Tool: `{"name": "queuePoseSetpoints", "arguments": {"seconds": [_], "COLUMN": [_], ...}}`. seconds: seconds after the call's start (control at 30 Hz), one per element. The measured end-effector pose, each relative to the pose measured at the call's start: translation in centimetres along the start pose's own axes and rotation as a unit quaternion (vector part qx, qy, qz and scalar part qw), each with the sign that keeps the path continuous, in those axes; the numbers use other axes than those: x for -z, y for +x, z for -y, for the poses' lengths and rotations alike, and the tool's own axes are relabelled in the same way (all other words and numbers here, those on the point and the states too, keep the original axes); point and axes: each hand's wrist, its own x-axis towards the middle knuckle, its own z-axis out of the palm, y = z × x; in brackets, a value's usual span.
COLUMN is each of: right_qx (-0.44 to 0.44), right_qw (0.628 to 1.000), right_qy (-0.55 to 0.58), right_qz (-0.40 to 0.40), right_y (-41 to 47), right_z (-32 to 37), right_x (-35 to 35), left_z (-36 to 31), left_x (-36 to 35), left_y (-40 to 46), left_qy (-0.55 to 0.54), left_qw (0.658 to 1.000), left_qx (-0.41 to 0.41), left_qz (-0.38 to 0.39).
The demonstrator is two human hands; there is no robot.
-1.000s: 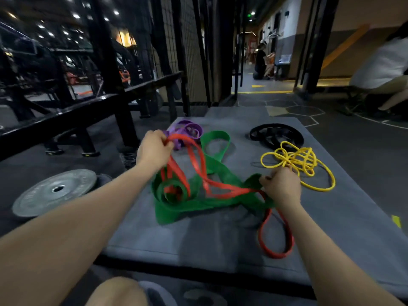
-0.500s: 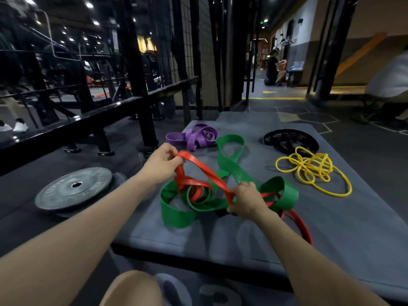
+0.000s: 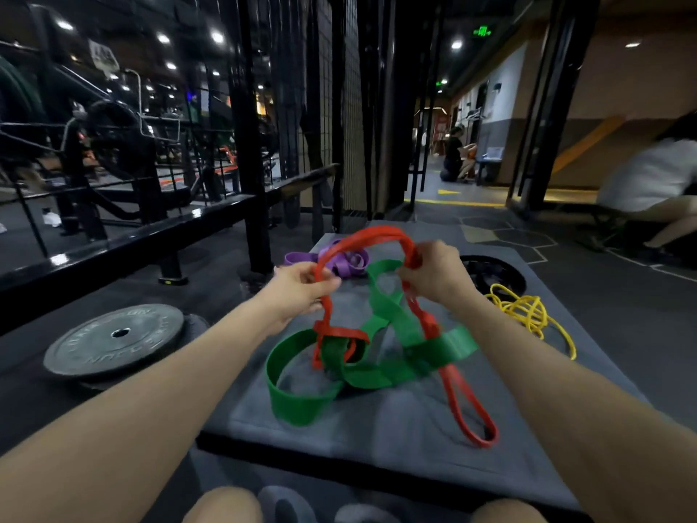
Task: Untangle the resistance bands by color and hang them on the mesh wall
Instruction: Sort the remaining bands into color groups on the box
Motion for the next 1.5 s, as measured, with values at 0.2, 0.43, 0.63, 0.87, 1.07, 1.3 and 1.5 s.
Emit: {"name": "queuePoseSetpoints", "arguments": {"seconds": [0.2, 0.43, 0.63, 0.87, 1.07, 1.3, 1.5], "right_qx": [0.036, 0.035, 0.032, 0.026, 0.057, 0.034, -0.024], "right_qw": [0.985, 0.976, 0.979, 0.958, 0.953, 0.911, 0.916], "right_qy": [0.170, 0.214, 0.032, 0.210, 0.271, 0.385, 0.367], "right_qz": [-0.006, 0.014, 0.199, 0.193, 0.119, 0.146, 0.160], "right_y": [2.9, 2.6, -0.7, -0.8, 0.5, 1.8, 1.6], "right_z": [4.6, 4.3, 0.9, 1.8, 1.1, 1.3, -0.5], "right_x": [2.6, 1.4, -2.9, -5.7, -4.8, -3.2, -4.9], "left_z": [-2.3, -2.9, -4.9, -6.9, -7.9, -8.0, -5.3], "left_x": [-4.1, -4.7, -0.6, 0.0, -0.7, -3.1, -3.7], "left_y": [-0.3, 0.2, 1.3, 1.7, 2.5, 4.5, 4.6], "left_qy": [0.028, -0.021, -0.154, -0.204, -0.244, -0.268, -0.184], "left_qw": [0.996, 0.999, 0.986, 0.976, 0.966, 0.961, 0.979], "left_qx": [-0.018, 0.013, 0.030, 0.023, 0.028, 0.050, 0.084], "left_qz": [0.082, 0.031, -0.060, -0.078, -0.081, -0.048, 0.011]}}
